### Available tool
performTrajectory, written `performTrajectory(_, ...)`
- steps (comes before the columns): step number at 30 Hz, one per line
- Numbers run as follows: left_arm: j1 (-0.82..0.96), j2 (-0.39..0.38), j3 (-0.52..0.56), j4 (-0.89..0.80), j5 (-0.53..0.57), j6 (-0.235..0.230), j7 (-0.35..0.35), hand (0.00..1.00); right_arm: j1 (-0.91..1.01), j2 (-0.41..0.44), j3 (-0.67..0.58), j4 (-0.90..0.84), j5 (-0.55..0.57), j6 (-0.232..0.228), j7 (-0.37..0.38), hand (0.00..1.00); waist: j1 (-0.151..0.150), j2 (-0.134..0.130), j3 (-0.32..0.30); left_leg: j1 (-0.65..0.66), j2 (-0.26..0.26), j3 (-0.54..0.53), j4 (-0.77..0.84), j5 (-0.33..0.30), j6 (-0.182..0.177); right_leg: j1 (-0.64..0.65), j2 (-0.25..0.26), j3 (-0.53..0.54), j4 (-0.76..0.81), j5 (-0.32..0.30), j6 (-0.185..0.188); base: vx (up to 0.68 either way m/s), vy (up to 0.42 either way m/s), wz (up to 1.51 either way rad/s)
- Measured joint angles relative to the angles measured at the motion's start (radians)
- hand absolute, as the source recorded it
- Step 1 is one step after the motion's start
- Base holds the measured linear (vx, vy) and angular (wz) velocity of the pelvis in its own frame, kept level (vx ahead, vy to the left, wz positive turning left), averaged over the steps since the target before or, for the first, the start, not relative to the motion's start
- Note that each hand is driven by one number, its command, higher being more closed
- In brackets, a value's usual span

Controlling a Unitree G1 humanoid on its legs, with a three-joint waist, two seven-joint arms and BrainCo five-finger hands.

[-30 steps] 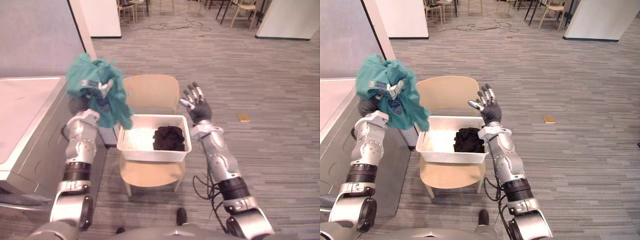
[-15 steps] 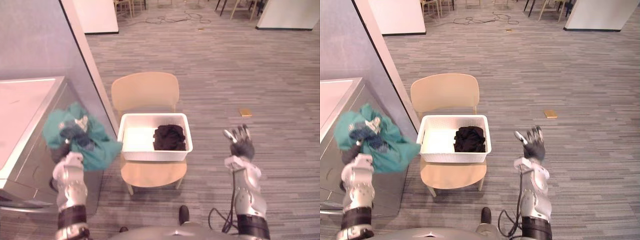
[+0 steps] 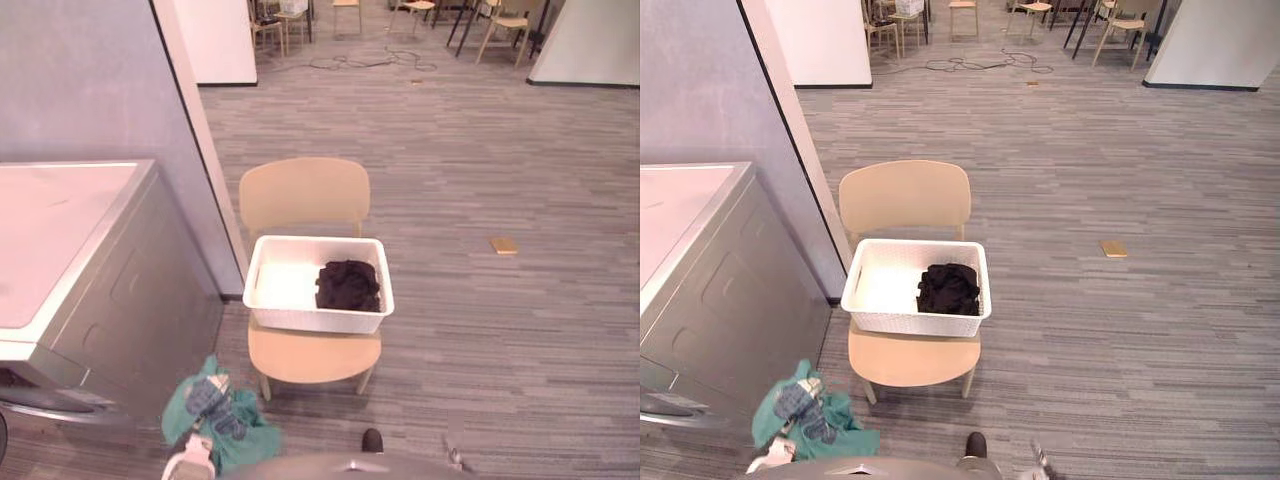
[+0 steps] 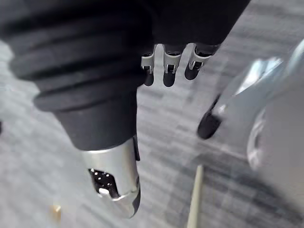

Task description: Pick up the laundry basket with both hands and put the clothes into the washing machine.

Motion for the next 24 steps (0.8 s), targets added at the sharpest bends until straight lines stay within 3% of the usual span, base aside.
performTrajectory(3,0.002,-0.006,0.069,0.078,0.000,0.010,-0.015,1.00,0.018,-0.004,-0.085,0.106,0.002,0.015,0.002,0.00,0.000,0.000,-0.003,0.002,0.001,-0.001,-0.006,0.000,0.000,0.001,0.001,-0.002,0.001,-0.005,0.001,0.00,0.000,0.00)
performTrajectory(8,0.013,-0.008,0.099,0.088,0.001,0.009,-0.023,1.00,0.008,-0.007,-0.109,0.142,-0.001,0.023,0.009,0.00,0.000,-0.001,0.005,-0.005,0.008,-0.030,0.010,0.003,0.004,0.021,0.001,-0.034,0.011,-0.019,0.001,0.03,-0.005,0.17)
performTrajectory(12,-0.019,-0.011,0.109,0.049,-0.009,0.001,-0.025,1.00,-0.057,-0.027,-0.033,0.137,-0.003,0.018,0.008,0.00,0.009,-0.006,0.058,-0.099,0.028,-0.091,0.139,-0.022,-0.014,-0.046,-0.010,-0.087,0.185,-0.108,-0.009,-0.05,-0.039,0.53)
performTrajectory(13,-0.048,-0.014,0.106,0.017,-0.029,-0.010,-0.024,1.00,-0.099,-0.028,0.015,0.112,-0.002,0.016,0.007,0.00,0.011,-0.010,0.083,-0.169,0.028,-0.145,0.173,-0.020,-0.015,-0.097,-0.029,-0.143,0.282,-0.167,-0.015,-0.14,-0.096,0.92)
performTrajectory(15,-0.070,-0.015,0.104,-0.002,-0.041,-0.014,-0.024,1.00,-0.134,-0.031,0.047,0.086,-0.002,0.010,0.005,0.00,0.021,-0.013,0.113,-0.212,0.022,-0.181,0.158,0.000,0.009,-0.142,-0.060,-0.196,0.361,-0.211,-0.023,-0.13,-0.100,1.16)
performTrajectory(16,-0.081,-0.015,0.097,-0.007,-0.041,-0.016,-0.023,1.00,-0.167,-0.039,0.073,0.050,-0.002,0.007,-0.001,0.00,0.025,-0.024,0.124,-0.244,0.004,-0.195,0.115,0.032,0.064,-0.181,-0.110,-0.247,0.435,-0.251,-0.021,-0.11,-0.098,1.28)
performTrajectory(17,-0.083,-0.015,0.091,-0.007,-0.041,-0.017,-0.023,1.00,-0.175,-0.049,0.081,0.040,-0.002,0.004,-0.002,0.00,0.024,-0.021,0.126,-0.250,-0.003,-0.193,0.095,0.037,0.082,-0.191,-0.132,-0.266,0.461,-0.266,-0.020,-0.09,-0.098,1.55)
performTrajectory(18,-0.085,-0.014,0.074,-0.007,-0.040,-0.017,-0.022,1.00,-0.194,-0.064,0.088,0.024,-0.001,-0.003,-0.003,0.00,0.024,-0.014,0.132,-0.250,-0.008,-0.147,0.041,0.010,0.126,-0.202,-0.179,-0.309,0.500,-0.283,-0.017,-0.02,-0.040,1.18)
performTrajectory(19,-0.085,-0.014,0.074,-0.007,-0.040,-0.018,-0.022,1.00,-0.204,-0.068,0.088,0.024,-0.001,-0.006,-0.004,0.00,0.023,-0.017,0.135,-0.247,-0.009,-0.100,0.015,-0.010,0.147,-0.198,-0.207,-0.330,0.500,-0.284,-0.030,0.01,0.011,1.43)
performTrajectory(21,-0.093,-0.008,0.064,0.001,-0.040,-0.021,-0.021,1.00,-0.246,-0.073,0.089,0.022,-0.001,-0.014,-0.010,0.00,0.025,-0.023,0.143,-0.282,0.013,0.060,0.113,0.031,0.154,-0.189,-0.301,-0.405,0.530,-0.279,-0.028,0.03,0.056,1.17)
performTrajectory(24,-0.079,-0.008,0.055,0.007,-0.045,-0.023,-0.021,1.00,-0.256,-0.067,0.086,0.022,-0.002,-0.013,-0.013,0.00,0.021,-0.017,0.142,-0.252,0.088,0.135,0.288,0.022,0.141,-0.128,-0.363,-0.470,0.554,-0.266,-0.008,-0.02,0.119,0.88)
